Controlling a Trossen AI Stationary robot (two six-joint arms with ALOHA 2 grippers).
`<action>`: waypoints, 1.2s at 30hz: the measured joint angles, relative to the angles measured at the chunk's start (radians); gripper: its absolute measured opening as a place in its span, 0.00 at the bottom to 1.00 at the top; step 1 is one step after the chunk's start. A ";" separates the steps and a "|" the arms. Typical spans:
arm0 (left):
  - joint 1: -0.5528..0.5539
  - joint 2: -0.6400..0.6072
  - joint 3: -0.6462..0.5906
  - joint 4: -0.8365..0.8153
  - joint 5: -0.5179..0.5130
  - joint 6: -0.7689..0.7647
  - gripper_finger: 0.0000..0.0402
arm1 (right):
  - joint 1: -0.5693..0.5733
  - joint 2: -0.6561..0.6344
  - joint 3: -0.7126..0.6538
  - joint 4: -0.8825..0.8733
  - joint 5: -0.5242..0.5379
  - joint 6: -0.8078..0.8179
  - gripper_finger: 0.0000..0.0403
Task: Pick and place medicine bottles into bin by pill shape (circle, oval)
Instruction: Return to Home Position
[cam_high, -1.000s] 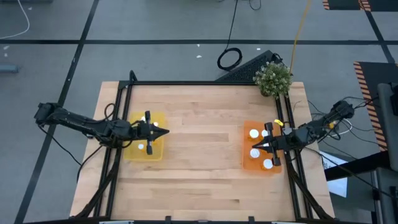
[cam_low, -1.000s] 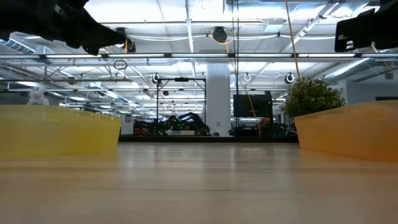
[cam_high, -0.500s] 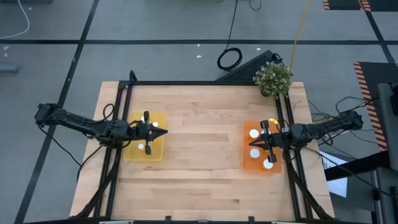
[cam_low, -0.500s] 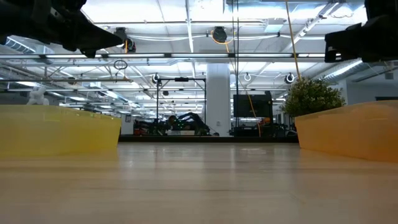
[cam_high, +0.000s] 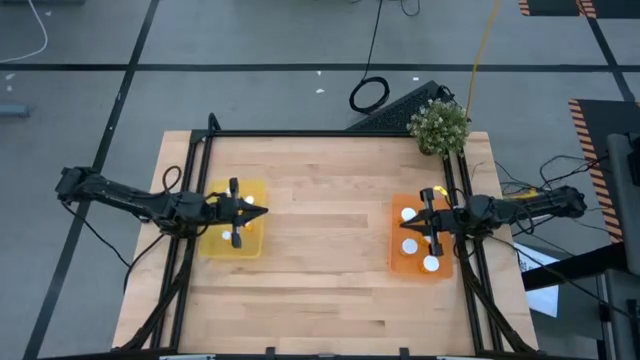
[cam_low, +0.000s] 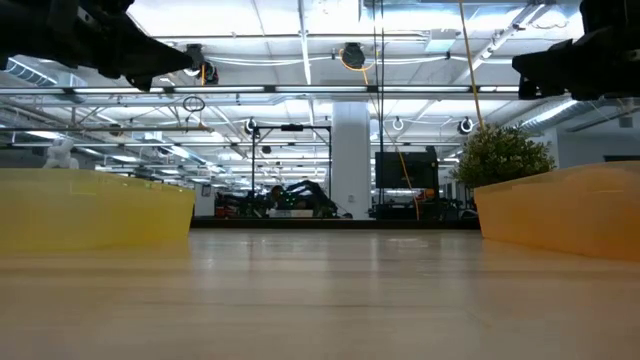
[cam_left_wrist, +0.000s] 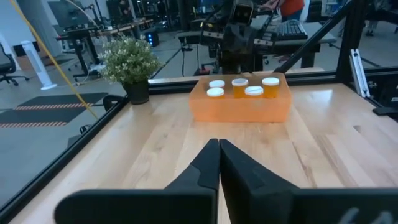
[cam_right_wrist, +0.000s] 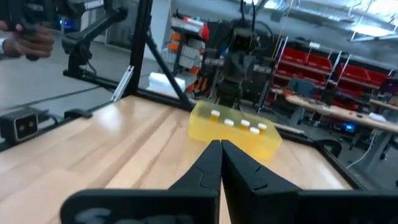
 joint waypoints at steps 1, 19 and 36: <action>-0.001 -0.010 0.000 -0.007 0.001 -0.001 0.02 | 0.000 -0.011 0.000 -0.022 0.000 0.000 0.00; -0.049 -0.143 0.000 -0.121 0.019 0.007 0.02 | -0.009 -0.187 -0.002 -0.162 0.001 -0.041 0.00; -0.051 -0.242 0.000 -0.227 0.021 0.025 0.02 | -0.143 -0.186 -0.003 -0.208 -0.075 -0.016 0.00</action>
